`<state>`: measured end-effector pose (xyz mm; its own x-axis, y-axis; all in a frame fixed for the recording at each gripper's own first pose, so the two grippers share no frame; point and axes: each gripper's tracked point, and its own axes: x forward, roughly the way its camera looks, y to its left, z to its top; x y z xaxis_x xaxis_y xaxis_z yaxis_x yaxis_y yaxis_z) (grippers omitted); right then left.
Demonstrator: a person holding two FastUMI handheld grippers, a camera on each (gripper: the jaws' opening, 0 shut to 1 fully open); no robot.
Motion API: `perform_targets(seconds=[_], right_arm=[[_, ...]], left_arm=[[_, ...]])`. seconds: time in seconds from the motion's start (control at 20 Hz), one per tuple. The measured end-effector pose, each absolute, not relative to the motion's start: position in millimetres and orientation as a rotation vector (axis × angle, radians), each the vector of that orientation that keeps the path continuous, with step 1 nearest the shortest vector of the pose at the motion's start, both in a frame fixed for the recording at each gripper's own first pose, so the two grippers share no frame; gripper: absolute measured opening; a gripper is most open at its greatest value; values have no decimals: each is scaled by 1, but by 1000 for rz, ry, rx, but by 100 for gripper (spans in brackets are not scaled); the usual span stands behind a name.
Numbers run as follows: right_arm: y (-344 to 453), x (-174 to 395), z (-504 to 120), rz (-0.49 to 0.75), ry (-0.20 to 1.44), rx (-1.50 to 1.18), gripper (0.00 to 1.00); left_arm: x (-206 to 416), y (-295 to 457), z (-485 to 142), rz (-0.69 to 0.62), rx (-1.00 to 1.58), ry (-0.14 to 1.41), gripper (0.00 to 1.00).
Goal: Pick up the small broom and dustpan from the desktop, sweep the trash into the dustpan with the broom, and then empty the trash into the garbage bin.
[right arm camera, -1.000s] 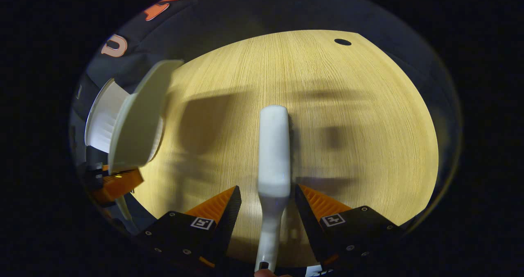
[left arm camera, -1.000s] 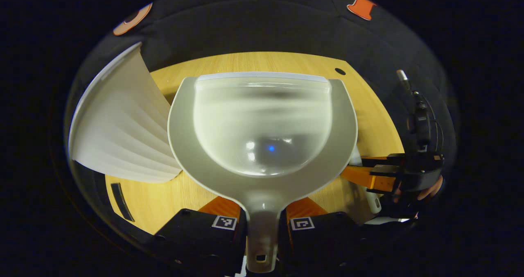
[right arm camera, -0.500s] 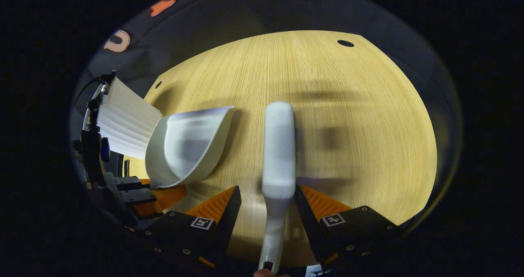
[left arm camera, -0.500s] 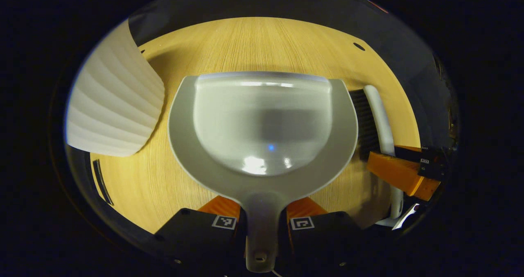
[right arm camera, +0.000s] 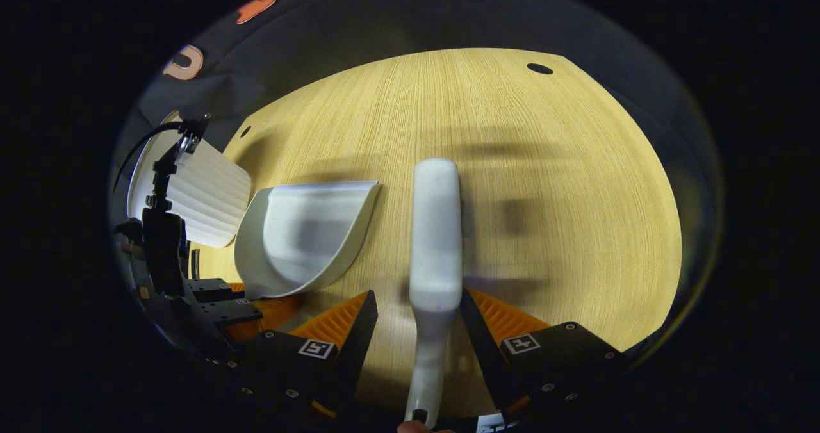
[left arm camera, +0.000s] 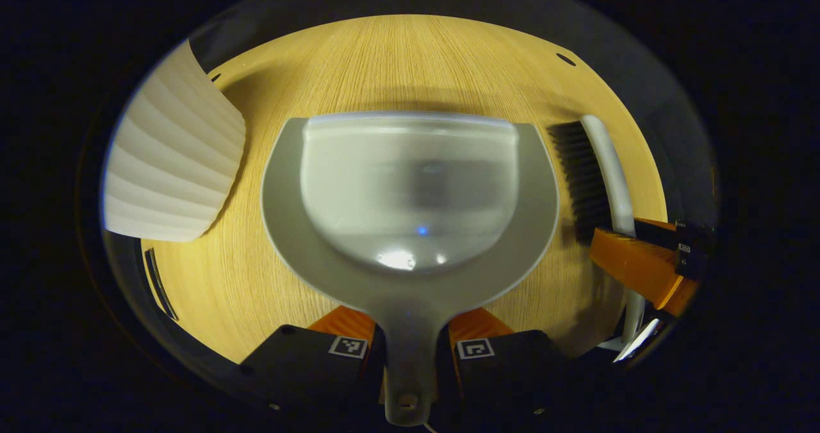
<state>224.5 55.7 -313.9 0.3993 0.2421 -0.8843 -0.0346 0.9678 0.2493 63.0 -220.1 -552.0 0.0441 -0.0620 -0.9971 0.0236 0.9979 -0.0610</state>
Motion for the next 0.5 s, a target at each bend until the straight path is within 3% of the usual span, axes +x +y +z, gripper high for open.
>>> perform_targets(seconds=[0.1, 0.15, 0.3, 0.5], right_arm=[[55, 225, -312, 171, 1146, 209, 80], [54, 226, -311, 168, 1145, 211, 81], [50, 225, -305, 158, 1134, 221, 81], [41, 232, -284, 130, 1070, 221, 80]], left_arm=[[59, -223, -546, -76, -50, 1543, 39], [59, -226, -544, -85, -63, 1537, 51], [64, -224, -524, -104, -58, 1487, 68], [67, -207, -500, -97, 19, 1415, 71]])
